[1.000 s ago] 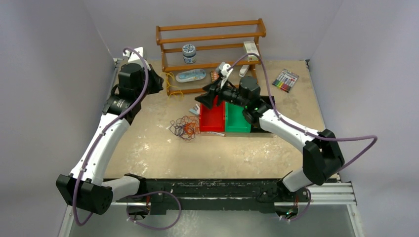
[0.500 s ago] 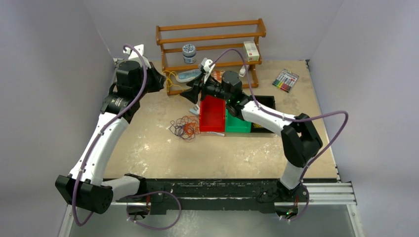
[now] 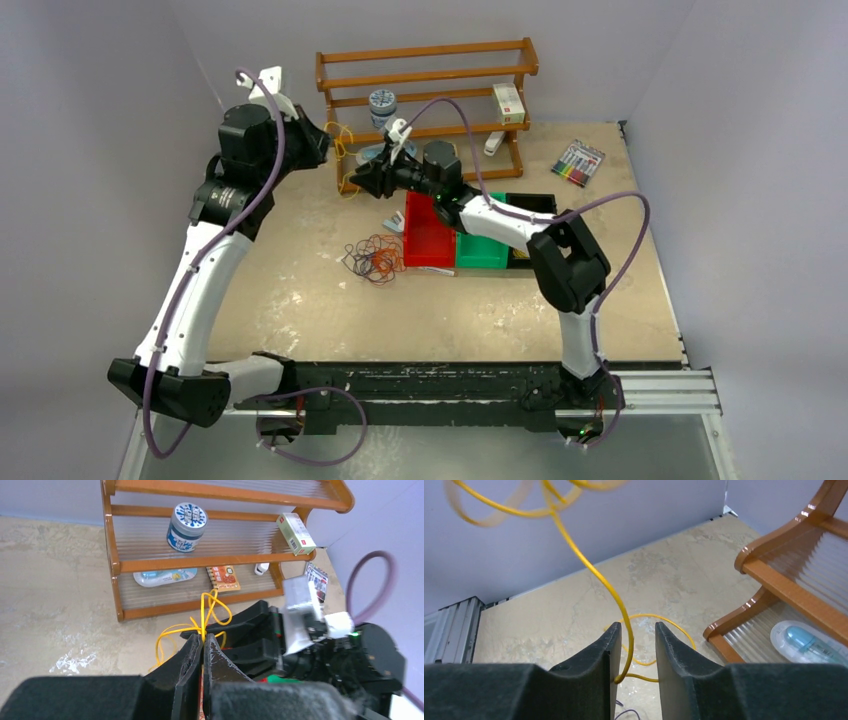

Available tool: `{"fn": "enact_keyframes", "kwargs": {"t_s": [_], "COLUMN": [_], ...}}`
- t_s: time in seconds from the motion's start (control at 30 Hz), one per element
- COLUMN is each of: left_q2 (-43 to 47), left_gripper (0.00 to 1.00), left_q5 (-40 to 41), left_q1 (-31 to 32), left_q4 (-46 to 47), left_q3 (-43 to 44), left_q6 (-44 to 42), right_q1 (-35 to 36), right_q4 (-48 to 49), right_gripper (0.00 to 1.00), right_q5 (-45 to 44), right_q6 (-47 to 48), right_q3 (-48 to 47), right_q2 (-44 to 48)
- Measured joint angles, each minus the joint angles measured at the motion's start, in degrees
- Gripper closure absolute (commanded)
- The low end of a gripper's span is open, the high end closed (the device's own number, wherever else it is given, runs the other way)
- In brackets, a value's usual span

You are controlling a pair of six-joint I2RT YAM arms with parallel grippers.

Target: Untangle the cables

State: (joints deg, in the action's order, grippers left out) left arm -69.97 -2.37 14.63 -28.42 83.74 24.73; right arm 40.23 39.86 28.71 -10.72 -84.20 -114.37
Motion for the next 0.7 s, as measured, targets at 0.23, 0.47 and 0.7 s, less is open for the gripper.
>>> {"fn": "enact_keyframes", "kwargs": {"t_s": [0.23,0.47,0.7], "left_q2": [-0.04,-0.04,0.33], "left_gripper": [1.00,1.00,1.00], "left_q5": [-0.15,0.74,3.08], "left_q1": [0.00,0.00,0.00], "left_q4": [-0.48,-0.66,-1.05], "left_q3": [3.26,6.12,7.85], "left_q6": [-0.33,-0.33,-0.48], "right_q1": [0.00,0.00,-0.02], "right_q4": [2.47,6.84,8.57], "right_gripper": [0.82,0.91,1.00], "right_q5": [-3.34,-5.29,-6.93], "right_q6": [-1.27,-2.80,-3.43], "right_q3": [0.00,2.91,9.88], "right_q2": [-3.48,-3.48,-2.73]}}
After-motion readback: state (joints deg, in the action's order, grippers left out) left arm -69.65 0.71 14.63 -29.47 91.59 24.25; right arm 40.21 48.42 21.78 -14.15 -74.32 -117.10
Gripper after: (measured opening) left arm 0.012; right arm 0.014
